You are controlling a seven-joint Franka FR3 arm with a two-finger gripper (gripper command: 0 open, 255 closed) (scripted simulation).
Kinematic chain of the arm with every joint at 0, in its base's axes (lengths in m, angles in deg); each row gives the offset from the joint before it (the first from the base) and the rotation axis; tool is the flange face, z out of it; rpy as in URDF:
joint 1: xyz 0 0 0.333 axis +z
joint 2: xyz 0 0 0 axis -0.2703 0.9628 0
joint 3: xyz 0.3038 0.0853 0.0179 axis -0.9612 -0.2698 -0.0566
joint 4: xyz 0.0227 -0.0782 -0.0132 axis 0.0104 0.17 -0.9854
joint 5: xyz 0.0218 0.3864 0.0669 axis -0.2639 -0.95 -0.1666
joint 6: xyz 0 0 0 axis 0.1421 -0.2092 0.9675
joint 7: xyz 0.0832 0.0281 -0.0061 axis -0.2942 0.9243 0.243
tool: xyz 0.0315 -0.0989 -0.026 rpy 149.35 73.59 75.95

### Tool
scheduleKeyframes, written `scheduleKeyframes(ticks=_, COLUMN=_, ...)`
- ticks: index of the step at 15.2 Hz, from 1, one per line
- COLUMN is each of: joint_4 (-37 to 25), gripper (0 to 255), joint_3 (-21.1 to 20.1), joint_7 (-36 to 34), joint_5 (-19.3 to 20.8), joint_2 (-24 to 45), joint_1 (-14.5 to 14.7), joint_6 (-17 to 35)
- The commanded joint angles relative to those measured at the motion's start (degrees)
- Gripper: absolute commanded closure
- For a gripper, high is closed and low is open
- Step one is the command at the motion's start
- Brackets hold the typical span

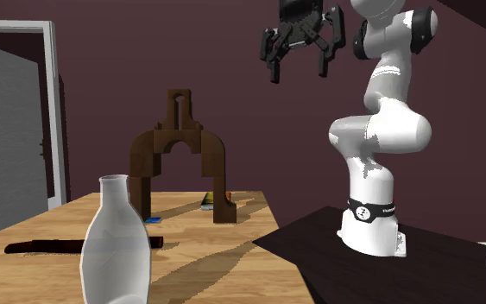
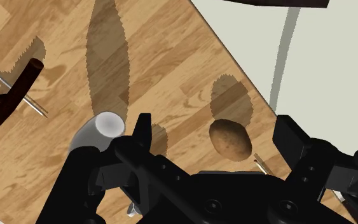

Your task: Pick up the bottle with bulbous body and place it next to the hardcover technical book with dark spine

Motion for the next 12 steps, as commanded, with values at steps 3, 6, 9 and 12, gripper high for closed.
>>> scheduleKeyframes(ticks=3, joint_4=-2.45, gripper=0, joint_3=2.71, joint_7=2.96, joint_5=0.96, joint_2=7.31, joint_1=-0.99, joint_6=4.69)
scheduleKeyframes(ticks=6, joint_4=-5.00, gripper=0, joint_3=4.40, joint_7=4.92, joint_5=1.12, joint_2=13.07, joint_1=-1.56, joint_6=7.68)
scheduleKeyframes(ticks=9, joint_4=-8.21, gripper=0, joint_3=5.99, joint_7=6.91, joint_5=0.92, joint_2=19.06, joint_1=-2.07, joint_6=10.22)
scheduleKeyframes(ticks=12, joint_4=-12.08, gripper=0, joint_3=7.41, joint_7=8.97, joint_5=0.31, joint_2=25.25, joint_1=-2.64, joint_6=12.26)
